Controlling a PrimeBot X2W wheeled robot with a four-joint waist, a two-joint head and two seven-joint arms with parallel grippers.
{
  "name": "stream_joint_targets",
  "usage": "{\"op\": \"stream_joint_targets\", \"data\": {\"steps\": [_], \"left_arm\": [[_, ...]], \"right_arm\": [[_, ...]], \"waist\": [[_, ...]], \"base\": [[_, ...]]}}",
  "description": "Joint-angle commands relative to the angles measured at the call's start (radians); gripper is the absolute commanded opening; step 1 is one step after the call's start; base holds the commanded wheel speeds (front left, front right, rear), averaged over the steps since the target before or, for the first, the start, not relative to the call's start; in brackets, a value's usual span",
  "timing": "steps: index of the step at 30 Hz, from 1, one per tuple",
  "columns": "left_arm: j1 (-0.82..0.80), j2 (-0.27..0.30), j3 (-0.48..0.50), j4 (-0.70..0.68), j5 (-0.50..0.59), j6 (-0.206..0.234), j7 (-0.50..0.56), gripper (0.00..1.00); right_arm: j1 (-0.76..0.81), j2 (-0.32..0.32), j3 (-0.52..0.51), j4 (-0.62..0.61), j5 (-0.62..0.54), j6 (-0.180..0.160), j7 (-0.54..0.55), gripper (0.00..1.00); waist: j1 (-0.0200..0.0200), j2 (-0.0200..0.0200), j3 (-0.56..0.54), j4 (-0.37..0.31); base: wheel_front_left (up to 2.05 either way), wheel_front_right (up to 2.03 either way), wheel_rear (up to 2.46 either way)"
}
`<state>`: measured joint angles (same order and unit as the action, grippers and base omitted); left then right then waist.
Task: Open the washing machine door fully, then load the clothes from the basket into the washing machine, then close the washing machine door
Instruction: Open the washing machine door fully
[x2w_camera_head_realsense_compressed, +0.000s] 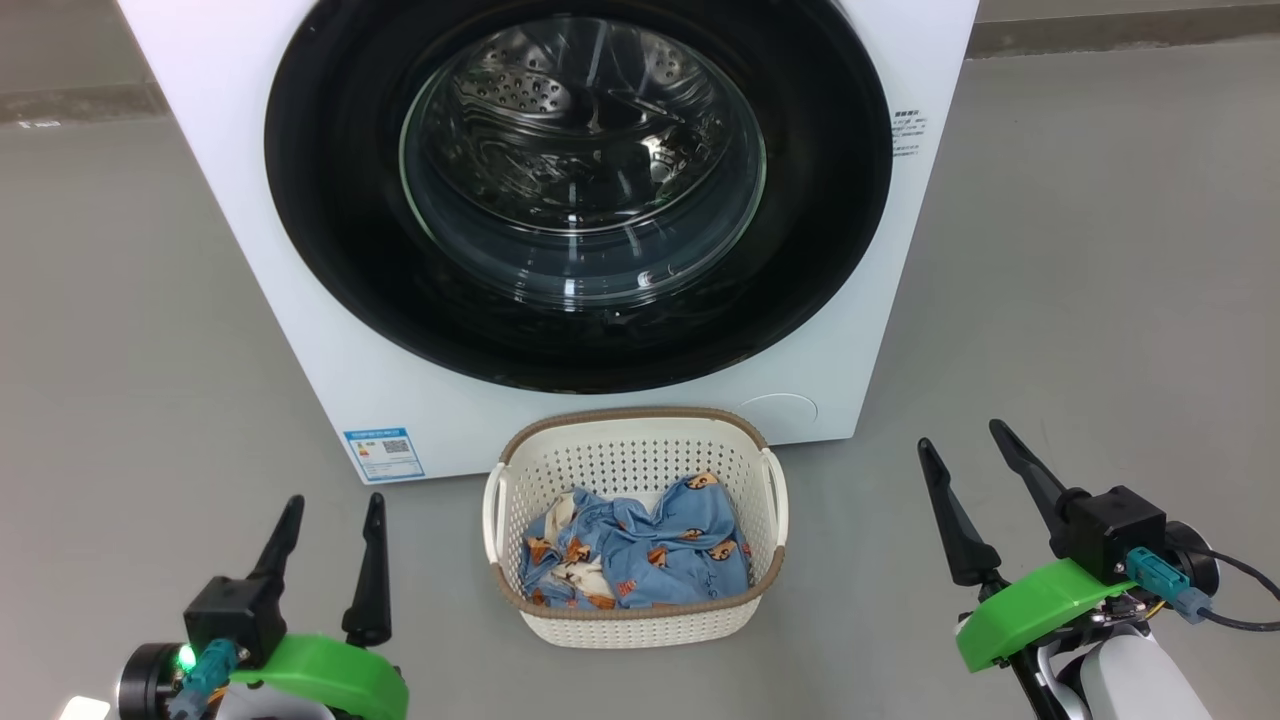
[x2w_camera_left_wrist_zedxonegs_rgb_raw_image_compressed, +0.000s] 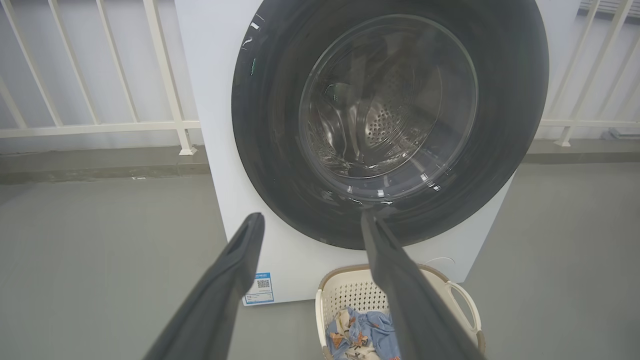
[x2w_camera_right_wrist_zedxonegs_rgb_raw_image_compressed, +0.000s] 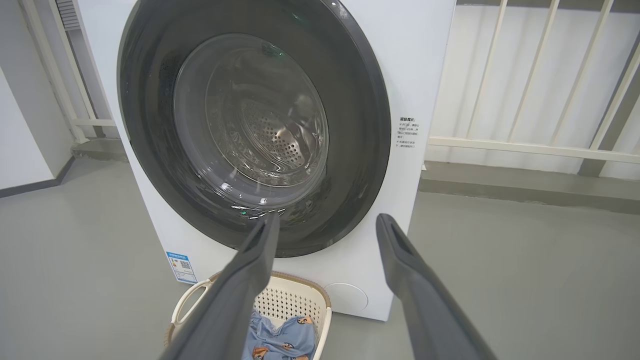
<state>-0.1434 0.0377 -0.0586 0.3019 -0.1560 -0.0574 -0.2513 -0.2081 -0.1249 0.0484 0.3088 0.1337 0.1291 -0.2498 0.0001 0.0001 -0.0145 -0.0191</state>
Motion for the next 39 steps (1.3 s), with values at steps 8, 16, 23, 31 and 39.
{"op": "stream_joint_targets", "data": {"steps": [8,16,23,31,39], "left_arm": [[-0.042,0.013,0.035,-0.012,-0.008,-0.004,-0.010,1.00],[-0.045,0.015,0.035,-0.002,-0.003,-0.003,-0.010,1.00],[-0.046,0.015,0.038,0.000,-0.004,-0.005,-0.010,1.00],[-0.046,0.014,0.039,0.007,-0.007,-0.011,-0.010,1.00],[-0.043,0.014,0.036,0.000,-0.018,-0.017,-0.010,1.00]], "right_arm": [[-0.032,-0.001,0.021,-0.017,0.011,0.002,-0.012,1.00],[-0.033,-0.003,0.018,-0.015,0.014,0.002,-0.012,1.00],[-0.033,-0.001,0.014,-0.016,0.012,0.002,-0.012,1.00],[-0.031,0.000,0.009,-0.017,0.011,0.002,-0.012,1.00],[-0.028,0.000,0.004,-0.019,0.011,0.002,-0.012,1.00]], "waist": [[-0.0001,-0.0001,-0.001,0.000],[-0.0001,-0.0001,-0.002,0.000],[-0.0001,-0.0001,0.000,0.000],[-0.0001,-0.0001,0.000,0.000],[-0.0001,-0.0001,0.000,-0.003]], "base": [[0.00,0.00,0.00],[0.28,0.28,-0.57],[0.86,0.86,-1.72],[1.20,1.20,-2.40],[0.79,0.79,-1.59]]}}
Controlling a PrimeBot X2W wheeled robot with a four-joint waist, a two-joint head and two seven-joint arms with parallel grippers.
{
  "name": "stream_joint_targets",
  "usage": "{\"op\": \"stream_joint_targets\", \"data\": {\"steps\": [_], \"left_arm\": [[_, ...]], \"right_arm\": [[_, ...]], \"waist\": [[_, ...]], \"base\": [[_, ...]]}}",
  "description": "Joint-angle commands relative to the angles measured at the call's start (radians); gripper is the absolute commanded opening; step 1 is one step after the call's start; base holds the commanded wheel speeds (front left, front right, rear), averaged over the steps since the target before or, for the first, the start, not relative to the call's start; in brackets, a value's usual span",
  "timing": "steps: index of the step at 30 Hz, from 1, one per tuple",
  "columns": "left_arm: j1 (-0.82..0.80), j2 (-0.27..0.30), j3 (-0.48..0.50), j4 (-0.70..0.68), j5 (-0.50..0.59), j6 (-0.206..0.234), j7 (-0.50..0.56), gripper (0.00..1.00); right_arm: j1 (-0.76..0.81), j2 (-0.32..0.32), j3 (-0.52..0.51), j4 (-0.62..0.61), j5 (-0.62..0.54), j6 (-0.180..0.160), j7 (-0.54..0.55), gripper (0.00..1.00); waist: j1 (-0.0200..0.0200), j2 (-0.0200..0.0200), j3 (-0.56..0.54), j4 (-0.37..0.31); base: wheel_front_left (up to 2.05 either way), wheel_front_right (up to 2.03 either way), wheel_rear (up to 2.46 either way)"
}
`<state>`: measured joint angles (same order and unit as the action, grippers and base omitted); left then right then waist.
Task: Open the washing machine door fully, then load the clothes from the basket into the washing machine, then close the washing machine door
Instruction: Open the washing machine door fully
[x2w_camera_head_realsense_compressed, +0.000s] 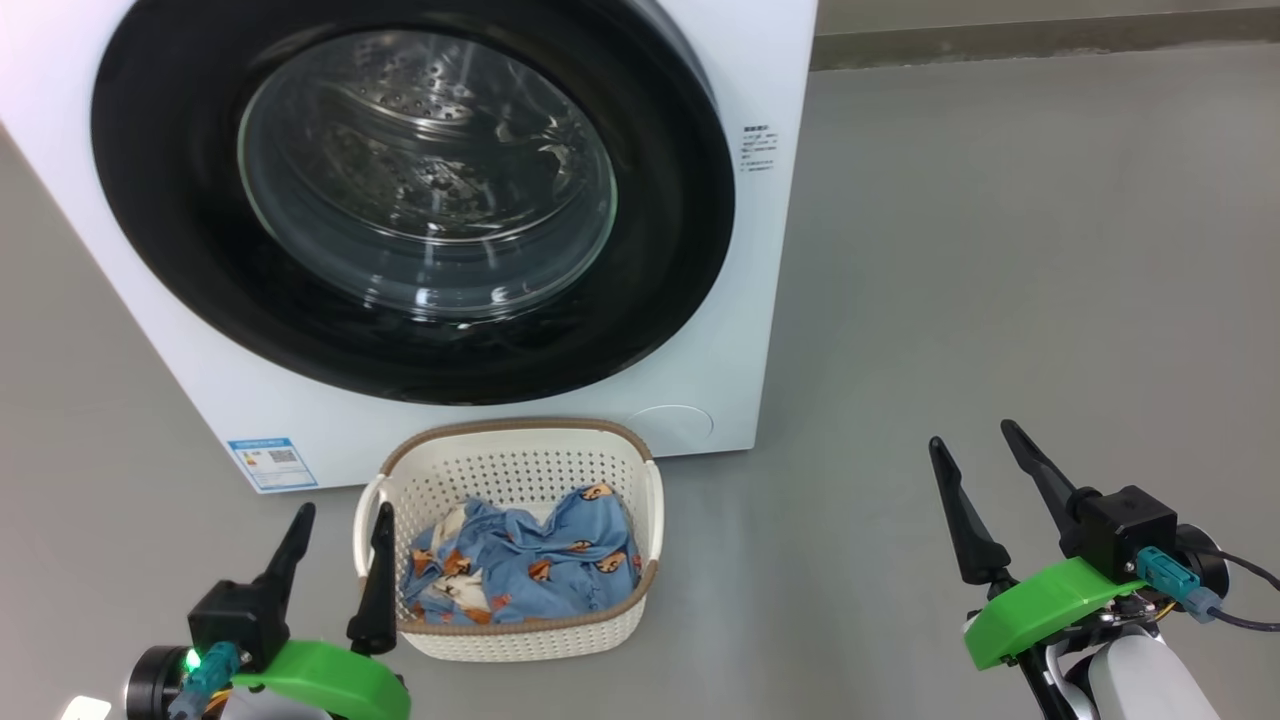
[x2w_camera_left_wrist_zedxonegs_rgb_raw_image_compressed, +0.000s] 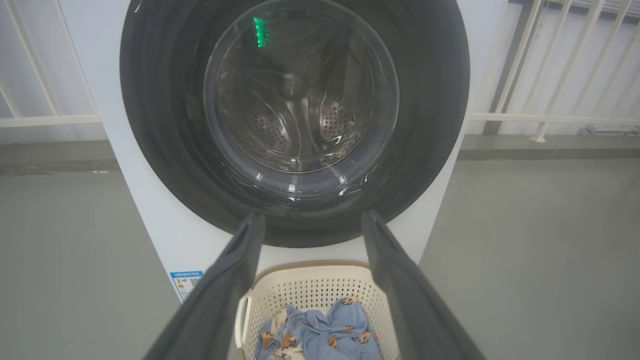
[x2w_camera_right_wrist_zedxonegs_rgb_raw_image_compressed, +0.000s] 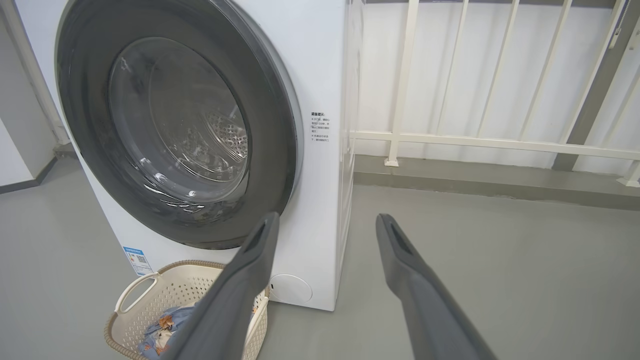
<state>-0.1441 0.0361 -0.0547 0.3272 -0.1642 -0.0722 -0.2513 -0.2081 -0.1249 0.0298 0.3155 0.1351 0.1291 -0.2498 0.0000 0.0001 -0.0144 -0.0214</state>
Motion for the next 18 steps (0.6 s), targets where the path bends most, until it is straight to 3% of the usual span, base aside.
{"op": "stream_joint_targets", "data": {"steps": [1,18], "left_arm": [[-0.042,0.016,0.032,-0.025,-0.010,-0.002,-0.010,1.00],[-0.043,0.015,0.025,-0.019,-0.014,0.004,-0.010,1.00]], "right_arm": [[-0.028,0.000,0.022,-0.026,0.010,0.002,-0.012,1.00],[-0.027,-0.002,0.019,-0.029,0.006,0.002,-0.012,1.00]], "waist": [[0.0000,-0.0001,0.001,-0.001],[0.0000,-0.0001,-0.001,0.002]], "base": [[0.44,0.44,-0.88],[0.06,0.06,-0.12]]}}
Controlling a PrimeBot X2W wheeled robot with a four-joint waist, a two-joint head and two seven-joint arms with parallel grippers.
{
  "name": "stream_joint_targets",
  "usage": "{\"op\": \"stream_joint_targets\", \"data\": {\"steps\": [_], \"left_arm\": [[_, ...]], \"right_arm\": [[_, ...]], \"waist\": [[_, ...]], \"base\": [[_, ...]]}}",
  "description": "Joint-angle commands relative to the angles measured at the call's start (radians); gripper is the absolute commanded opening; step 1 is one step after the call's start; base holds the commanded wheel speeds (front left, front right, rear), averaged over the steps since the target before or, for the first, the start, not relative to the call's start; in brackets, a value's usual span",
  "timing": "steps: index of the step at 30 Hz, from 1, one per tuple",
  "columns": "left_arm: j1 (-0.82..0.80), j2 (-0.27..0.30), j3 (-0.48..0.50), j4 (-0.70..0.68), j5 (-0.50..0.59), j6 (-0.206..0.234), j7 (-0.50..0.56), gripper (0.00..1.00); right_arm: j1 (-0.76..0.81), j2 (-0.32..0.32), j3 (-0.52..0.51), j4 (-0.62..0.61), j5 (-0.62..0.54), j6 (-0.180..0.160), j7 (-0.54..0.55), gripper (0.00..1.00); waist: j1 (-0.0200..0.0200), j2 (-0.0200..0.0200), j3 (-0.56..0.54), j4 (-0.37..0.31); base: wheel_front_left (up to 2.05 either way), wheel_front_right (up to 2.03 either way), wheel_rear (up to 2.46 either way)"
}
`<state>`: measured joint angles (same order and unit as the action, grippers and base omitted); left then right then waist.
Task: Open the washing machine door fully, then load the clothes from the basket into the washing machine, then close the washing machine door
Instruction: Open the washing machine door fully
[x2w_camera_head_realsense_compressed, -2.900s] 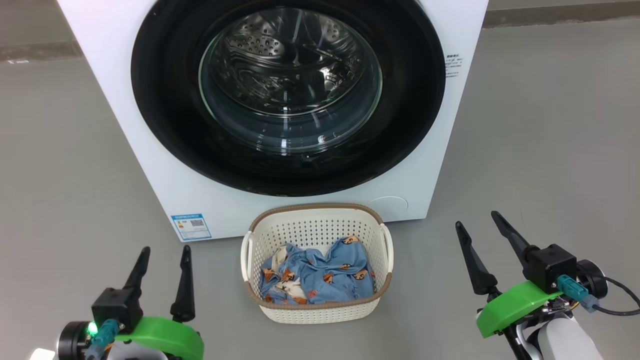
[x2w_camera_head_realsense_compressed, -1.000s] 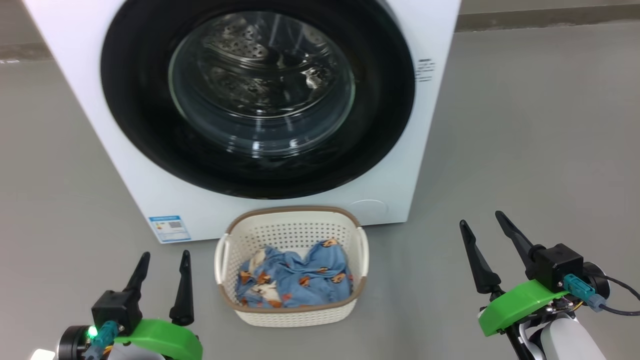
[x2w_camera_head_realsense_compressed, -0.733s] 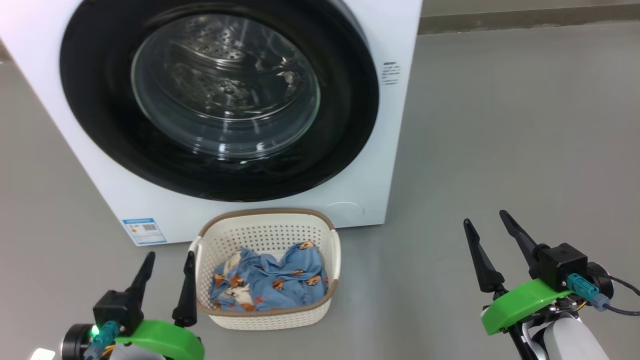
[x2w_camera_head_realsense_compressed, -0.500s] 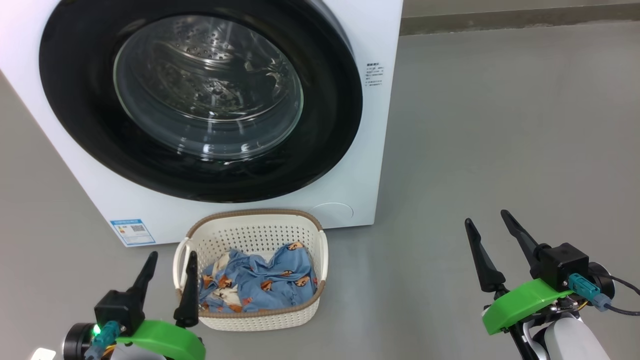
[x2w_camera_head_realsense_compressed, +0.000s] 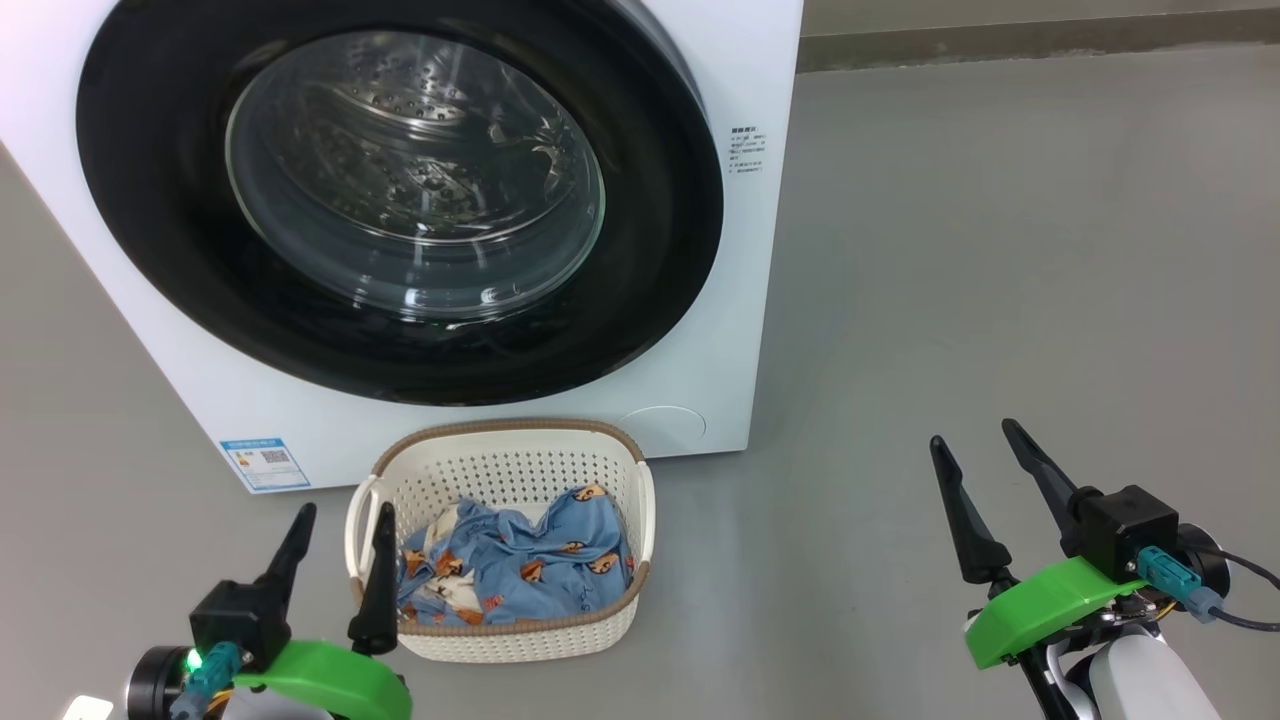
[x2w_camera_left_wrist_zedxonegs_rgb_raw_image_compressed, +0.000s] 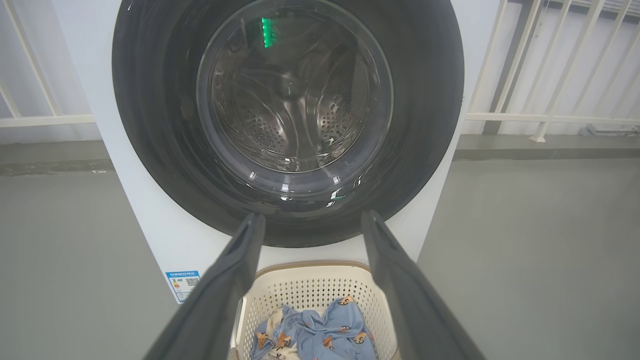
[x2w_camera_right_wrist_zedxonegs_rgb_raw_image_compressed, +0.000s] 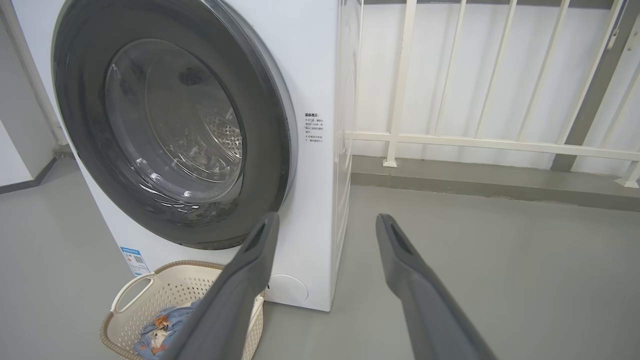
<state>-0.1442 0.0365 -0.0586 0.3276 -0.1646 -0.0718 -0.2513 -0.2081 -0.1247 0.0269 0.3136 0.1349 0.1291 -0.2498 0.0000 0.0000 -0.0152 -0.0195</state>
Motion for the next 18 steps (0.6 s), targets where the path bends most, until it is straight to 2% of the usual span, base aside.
{"op": "stream_joint_targets", "data": {"steps": [1,18], "left_arm": [[-0.043,0.015,0.029,-0.019,-0.014,0.003,-0.010,1.00],[-0.043,0.015,0.034,-0.017,-0.012,-0.002,-0.010,1.00]], "right_arm": [[-0.027,-0.002,0.021,-0.027,0.006,0.002,-0.012,1.00],[-0.032,-0.004,0.023,-0.026,0.020,0.002,-0.012,1.00]], "waist": [[0.0000,0.0000,0.000,0.000],[0.0000,0.0000,0.006,0.001]], "base": [[0.00,0.00,0.00],[0.00,0.00,0.00]]}}
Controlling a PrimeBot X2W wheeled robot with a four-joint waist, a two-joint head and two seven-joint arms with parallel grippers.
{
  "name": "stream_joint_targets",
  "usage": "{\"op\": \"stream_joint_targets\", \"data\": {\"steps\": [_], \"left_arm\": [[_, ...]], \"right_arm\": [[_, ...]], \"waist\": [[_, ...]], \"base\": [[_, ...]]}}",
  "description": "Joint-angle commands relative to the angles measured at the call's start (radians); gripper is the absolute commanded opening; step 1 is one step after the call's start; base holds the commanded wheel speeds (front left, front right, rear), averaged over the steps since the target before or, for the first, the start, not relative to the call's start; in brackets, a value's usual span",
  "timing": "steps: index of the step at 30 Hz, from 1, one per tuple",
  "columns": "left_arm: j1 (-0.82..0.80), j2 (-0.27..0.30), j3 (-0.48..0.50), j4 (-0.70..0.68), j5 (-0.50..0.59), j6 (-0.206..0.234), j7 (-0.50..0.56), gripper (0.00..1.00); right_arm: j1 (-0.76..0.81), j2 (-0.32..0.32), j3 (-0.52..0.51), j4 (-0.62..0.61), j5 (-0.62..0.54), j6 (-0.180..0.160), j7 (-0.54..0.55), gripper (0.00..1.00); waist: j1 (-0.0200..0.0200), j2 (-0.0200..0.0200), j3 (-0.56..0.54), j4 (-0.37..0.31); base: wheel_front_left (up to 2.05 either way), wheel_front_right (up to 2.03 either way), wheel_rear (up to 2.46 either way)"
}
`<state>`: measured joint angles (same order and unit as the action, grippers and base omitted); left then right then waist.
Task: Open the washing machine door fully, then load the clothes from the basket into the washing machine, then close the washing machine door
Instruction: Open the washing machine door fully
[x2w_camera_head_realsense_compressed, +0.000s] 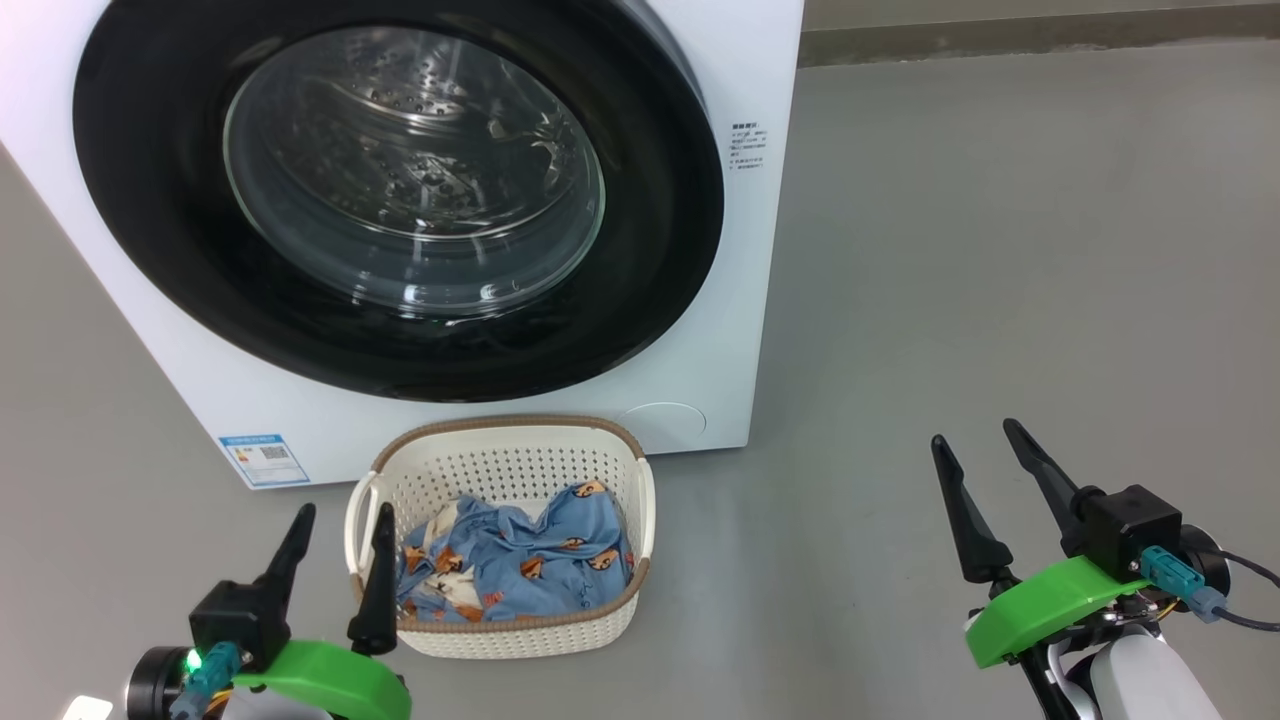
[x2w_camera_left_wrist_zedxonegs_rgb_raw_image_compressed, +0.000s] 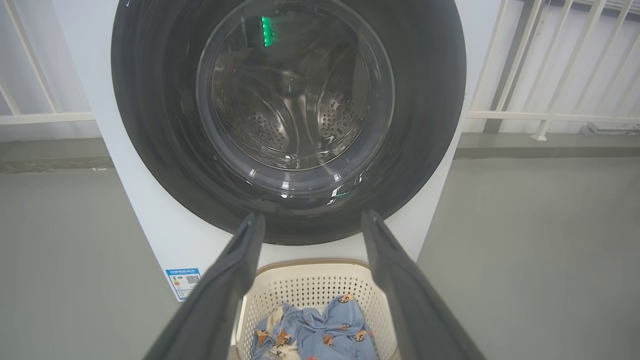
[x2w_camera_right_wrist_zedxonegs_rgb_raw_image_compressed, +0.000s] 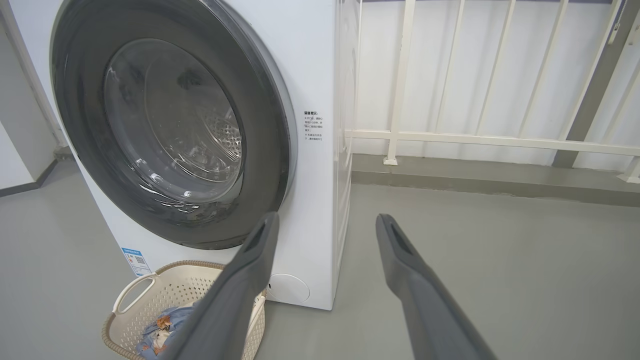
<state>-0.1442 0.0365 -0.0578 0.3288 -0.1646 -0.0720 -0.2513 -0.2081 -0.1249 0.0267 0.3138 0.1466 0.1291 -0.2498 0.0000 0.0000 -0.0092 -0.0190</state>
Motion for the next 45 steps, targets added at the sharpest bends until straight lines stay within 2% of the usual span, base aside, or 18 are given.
{"op": "stream_joint_targets", "data": {"steps": [1,10,22,29,41,42,43,44,45], "left_arm": [[-0.043,0.016,0.033,-0.018,-0.011,-0.002,-0.010,1.00],[-0.049,0.016,0.032,-0.017,-0.011,-0.009,-0.010,1.00],[-0.080,0.025,0.034,-0.029,-0.004,-0.012,-0.010,1.00],[-0.102,0.024,0.026,-0.044,0.001,-0.013,-0.010,1.00],[-0.131,0.019,0.004,-0.058,-0.021,-0.020,-0.010,1.00],[-0.132,0.019,0.002,-0.057,-0.024,-0.020,-0.010,1.00],[-0.134,0.018,0.000,-0.057,-0.025,-0.020,-0.010,1.00],[-0.136,0.018,-0.003,-0.058,-0.027,-0.019,-0.010,1.00],[-0.138,0.017,-0.006,-0.060,-0.028,-0.019,-0.010,1.00]], "right_arm": [[-0.033,-0.004,0.022,-0.025,0.009,0.002,-0.012,1.00],[-0.063,-0.006,-0.005,-0.028,0.019,0.002,-0.012,1.00],[-0.187,-0.068,-0.048,0.005,0.057,0.002,-0.012,1.00],[-0.291,-0.122,-0.042,0.076,0.150,0.002,-0.012,1.00],[-0.458,-0.214,0.001,0.213,0.402,0.002,-0.001,1.00],[-0.475,-0.215,0.006,0.221,0.436,0.002,0.007,0.97],[-0.491,-0.220,0.012,0.227,0.467,0.002,0.017,0.85],[-0.507,-0.230,0.023,0.235,0.489,0.002,0.027,0.70],[-0.523,-0.236,0.030,0.240,0.520,0.002,0.037,0.49]], "waist": [[0.0000,0.0000,0.002,0.002],[0.0000,0.0000,0.014,0.015],[0.0000,0.0000,0.073,0.042],[0.0000,0.0000,0.125,0.069],[0.0000,0.0000,0.205,0.128],[0.0000,0.0000,0.211,0.132],[0.0000,0.0000,0.217,0.135],[0.0000,0.0000,0.222,0.140],[0.0000,0.0000,0.227,0.144]], "base": [[0.00,0.00,0.00],[0.00,0.00,0.00],[0.00,0.00,0.00],[0.00,0.00,0.00],[0.00,0.00,0.00],[0.00,0.00,0.00],[0.00,0.00,0.00],[0.00,0.00,0.00],[0.00,0.00,0.00]]}}
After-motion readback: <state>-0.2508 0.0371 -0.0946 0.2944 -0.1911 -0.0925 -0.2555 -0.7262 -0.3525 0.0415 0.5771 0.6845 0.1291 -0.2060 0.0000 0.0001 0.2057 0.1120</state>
